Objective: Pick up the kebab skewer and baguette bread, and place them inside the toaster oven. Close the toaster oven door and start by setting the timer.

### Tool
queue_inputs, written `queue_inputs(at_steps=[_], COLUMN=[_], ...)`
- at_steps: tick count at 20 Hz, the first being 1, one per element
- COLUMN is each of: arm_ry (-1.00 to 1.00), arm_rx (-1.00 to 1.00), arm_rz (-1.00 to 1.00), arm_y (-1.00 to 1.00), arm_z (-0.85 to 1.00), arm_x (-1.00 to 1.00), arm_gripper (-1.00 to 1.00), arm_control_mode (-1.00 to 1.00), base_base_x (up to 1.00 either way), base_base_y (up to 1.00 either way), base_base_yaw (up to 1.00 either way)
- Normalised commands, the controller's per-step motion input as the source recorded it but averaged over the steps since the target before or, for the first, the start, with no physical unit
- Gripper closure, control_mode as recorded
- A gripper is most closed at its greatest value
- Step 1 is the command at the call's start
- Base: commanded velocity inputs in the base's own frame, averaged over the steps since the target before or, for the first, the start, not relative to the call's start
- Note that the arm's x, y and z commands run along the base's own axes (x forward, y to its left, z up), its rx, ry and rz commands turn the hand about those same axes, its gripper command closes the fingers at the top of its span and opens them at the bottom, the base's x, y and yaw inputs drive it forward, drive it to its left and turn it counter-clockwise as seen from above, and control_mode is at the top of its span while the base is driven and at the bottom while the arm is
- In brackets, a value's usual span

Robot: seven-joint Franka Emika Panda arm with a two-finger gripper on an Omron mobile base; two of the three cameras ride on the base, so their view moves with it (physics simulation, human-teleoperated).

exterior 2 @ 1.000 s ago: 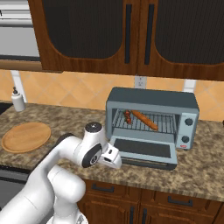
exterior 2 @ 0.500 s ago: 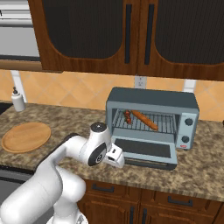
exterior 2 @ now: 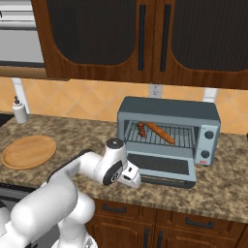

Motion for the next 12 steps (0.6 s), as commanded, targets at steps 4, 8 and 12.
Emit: queue_inputs(at_steps=[4, 8, 12], arm_ry=[-0.10, -0.11, -0.06], arm_rx=[0.00, -0.02, -0.02], arm_rz=[0.00, 0.00, 0.00], arm_y=[0.00, 0.00, 0.01], arm_z=[-0.12, -0.09, -0.16], arm_x=[0.19, 0.17, 0.18], arm_gripper=[-1.00, -1.00, -1.00], arm_control_mode=[-1.00, -1.00, -1.00], base_base_x=[0.00, 0.00, 0.00], base_base_y=[0.00, 0.00, 0.00], base_base_yaw=[0.00, 0.00, 0.00])
